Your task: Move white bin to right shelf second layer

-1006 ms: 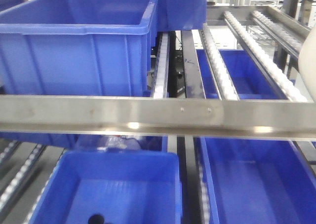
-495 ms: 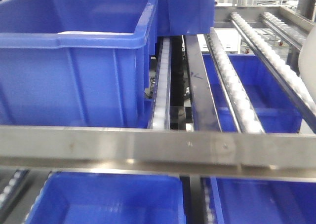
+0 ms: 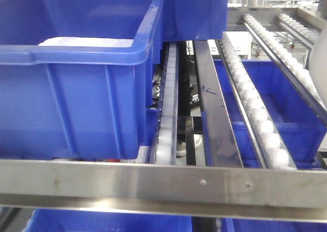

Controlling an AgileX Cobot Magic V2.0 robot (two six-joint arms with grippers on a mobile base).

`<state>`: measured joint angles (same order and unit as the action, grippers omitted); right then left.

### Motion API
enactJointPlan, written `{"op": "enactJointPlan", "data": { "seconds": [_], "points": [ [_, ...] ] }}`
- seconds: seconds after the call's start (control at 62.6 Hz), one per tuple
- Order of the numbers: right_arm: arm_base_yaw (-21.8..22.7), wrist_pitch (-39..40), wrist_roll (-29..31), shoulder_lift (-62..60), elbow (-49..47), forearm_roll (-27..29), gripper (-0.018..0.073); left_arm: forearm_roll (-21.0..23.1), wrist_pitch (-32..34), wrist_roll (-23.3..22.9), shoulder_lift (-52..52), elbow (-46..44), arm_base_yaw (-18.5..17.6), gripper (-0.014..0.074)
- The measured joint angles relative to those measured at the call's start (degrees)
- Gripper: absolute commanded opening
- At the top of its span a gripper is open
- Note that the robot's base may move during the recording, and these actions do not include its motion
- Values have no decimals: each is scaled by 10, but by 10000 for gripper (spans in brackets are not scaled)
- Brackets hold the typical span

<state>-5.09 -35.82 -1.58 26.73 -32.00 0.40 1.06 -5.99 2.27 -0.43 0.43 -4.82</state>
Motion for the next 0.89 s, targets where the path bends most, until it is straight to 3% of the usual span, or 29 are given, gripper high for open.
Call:
{"op": "enactJointPlan", "data": {
  "seconds": [0.894],
  "points": [
    [0, 0, 0, 0, 0, 0, 47, 0, 0, 0, 0, 0, 0, 85]
  ]
}}
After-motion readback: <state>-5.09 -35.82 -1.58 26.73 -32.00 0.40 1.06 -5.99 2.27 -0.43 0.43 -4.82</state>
